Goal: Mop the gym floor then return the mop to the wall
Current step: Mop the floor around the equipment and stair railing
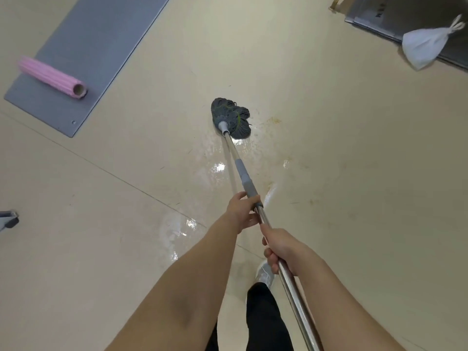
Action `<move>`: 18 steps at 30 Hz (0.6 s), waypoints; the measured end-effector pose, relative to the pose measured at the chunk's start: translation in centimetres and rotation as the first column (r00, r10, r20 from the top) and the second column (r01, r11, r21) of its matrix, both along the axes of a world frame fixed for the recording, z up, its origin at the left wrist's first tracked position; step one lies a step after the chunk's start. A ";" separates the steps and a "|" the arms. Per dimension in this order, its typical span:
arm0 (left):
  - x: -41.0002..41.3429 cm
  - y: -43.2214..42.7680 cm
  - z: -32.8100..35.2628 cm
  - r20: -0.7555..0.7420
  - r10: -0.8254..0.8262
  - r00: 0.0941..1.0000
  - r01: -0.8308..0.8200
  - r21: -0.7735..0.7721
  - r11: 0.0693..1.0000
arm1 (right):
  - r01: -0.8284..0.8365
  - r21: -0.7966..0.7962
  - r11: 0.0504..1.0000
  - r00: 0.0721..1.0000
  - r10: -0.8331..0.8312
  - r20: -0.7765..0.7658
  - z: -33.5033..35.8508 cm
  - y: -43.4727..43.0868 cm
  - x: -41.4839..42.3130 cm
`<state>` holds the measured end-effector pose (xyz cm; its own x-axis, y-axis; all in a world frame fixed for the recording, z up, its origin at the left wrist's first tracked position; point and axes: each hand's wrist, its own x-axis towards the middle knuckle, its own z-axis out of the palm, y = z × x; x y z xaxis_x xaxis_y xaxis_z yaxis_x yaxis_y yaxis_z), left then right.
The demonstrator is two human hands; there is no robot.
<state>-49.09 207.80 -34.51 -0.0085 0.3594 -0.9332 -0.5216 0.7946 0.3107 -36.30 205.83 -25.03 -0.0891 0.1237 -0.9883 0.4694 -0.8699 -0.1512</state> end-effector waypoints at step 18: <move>-13.0 12.0 -5.4 -0.223 -0.195 0.955 0.204 0.016 0.979 | 0.029 0.184 0.982 0.997 -0.042 0.065 -5.4 9.8 -15.1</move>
<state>-62.10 219.75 -39.91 -0.1353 0.4105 -0.9018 -0.2694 0.8606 0.4322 -51.40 215.61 -30.43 -0.0141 0.3052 -0.9522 0.4535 -0.8467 -0.2781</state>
